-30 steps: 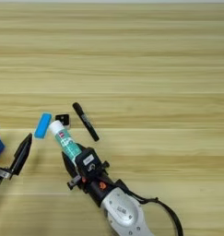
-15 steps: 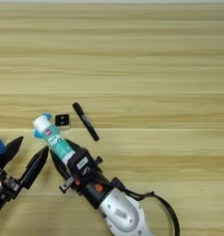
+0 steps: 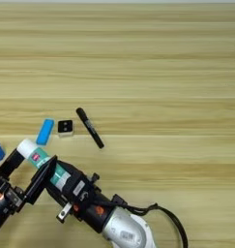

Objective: Move the objects on the table

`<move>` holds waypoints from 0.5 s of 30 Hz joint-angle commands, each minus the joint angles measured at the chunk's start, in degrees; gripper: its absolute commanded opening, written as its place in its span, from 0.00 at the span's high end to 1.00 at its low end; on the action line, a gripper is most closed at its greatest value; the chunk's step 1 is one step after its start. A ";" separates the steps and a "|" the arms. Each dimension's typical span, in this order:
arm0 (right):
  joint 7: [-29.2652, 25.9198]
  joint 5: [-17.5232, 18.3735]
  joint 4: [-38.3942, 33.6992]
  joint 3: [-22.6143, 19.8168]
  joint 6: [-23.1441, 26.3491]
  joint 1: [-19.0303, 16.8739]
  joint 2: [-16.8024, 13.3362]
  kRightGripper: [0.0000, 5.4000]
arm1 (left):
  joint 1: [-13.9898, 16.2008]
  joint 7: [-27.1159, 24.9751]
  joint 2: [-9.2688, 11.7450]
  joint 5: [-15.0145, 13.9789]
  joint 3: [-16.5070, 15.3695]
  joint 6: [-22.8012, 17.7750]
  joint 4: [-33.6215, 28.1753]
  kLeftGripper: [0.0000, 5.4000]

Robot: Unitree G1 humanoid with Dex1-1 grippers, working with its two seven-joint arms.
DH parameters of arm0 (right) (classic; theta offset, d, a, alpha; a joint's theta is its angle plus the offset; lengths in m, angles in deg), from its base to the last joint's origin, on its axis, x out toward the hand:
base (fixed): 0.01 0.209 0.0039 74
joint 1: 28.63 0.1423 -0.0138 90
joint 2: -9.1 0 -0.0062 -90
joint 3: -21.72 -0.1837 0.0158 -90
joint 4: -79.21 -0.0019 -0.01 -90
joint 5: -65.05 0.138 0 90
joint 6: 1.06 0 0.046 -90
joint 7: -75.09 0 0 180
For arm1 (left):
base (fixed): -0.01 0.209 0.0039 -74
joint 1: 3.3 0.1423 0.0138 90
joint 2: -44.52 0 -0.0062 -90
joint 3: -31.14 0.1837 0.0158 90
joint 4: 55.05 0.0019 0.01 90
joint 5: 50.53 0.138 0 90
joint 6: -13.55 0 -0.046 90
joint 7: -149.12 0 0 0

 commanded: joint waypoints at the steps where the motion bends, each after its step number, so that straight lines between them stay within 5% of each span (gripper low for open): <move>1: -0.19 -0.77 0.21 1.98 -1.39 -0.36 0.29 0.70 | 0.20 -0.51 0.25 -0.71 0.06 -1.00 -1.01 0.00; 15: -0.15 -1.68 0.65 2.61 -2.63 -0.33 -0.16 0.70 | 0.07 -0.91 -0.33 -0.27 -0.31 -0.22 -0.69 0.24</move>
